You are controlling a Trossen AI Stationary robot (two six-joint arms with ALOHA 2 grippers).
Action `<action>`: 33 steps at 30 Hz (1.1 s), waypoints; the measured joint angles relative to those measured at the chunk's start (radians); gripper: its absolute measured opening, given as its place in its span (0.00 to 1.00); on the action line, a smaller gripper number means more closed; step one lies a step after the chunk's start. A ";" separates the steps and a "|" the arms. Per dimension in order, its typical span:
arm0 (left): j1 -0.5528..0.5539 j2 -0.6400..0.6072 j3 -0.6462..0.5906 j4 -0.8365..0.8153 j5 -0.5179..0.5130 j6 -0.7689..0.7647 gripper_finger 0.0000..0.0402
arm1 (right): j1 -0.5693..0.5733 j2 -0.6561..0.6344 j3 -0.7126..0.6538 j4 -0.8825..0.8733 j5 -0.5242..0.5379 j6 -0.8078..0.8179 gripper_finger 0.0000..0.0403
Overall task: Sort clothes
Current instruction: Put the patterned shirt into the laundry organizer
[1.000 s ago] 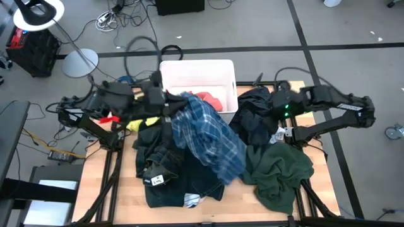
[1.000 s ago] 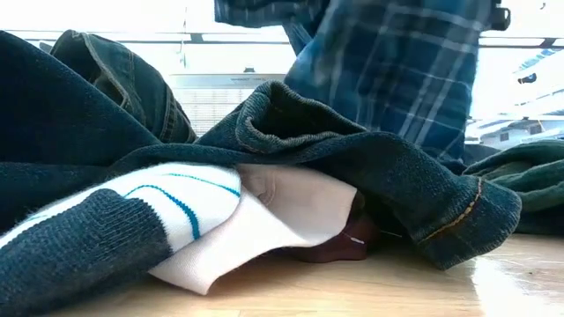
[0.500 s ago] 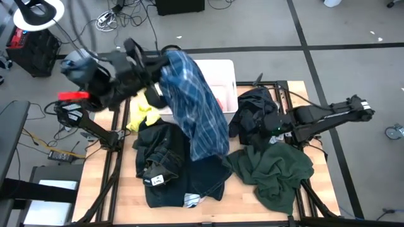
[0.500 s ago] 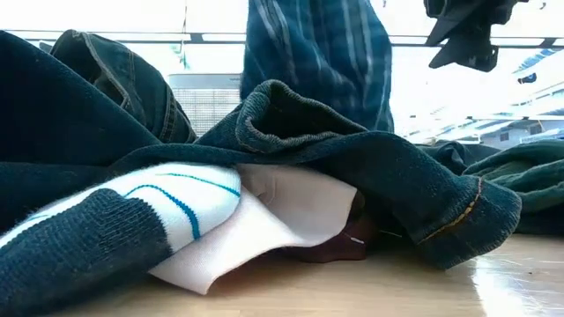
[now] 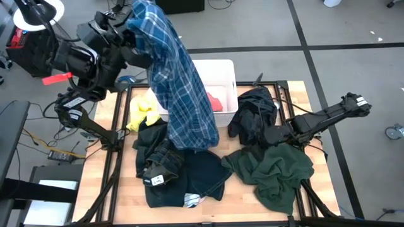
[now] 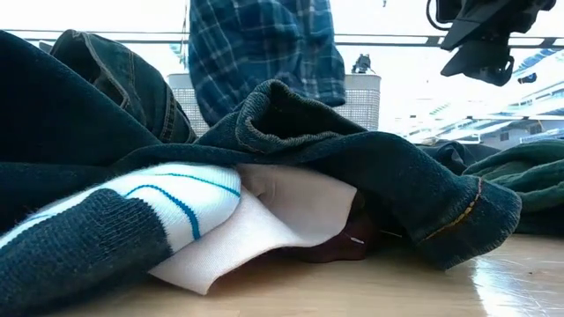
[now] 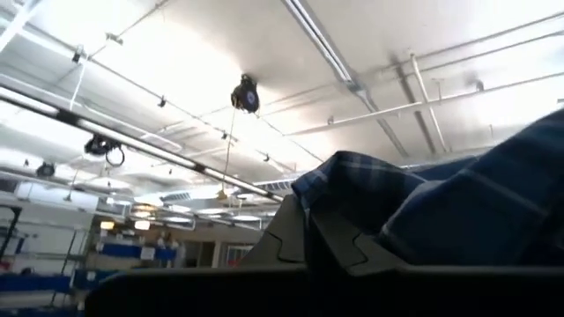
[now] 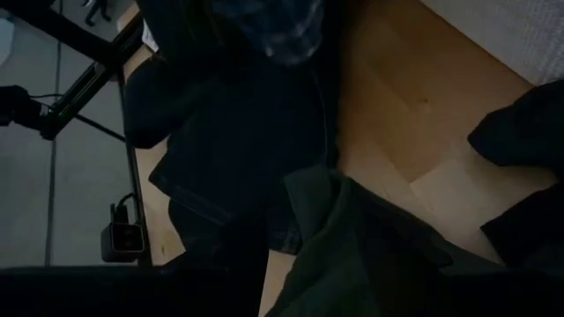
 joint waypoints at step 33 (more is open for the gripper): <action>0.607 0.196 0.291 0.203 0.367 0.170 0.00 | 0.020 0.000 0.000 0.056 0.333 0.174 0.41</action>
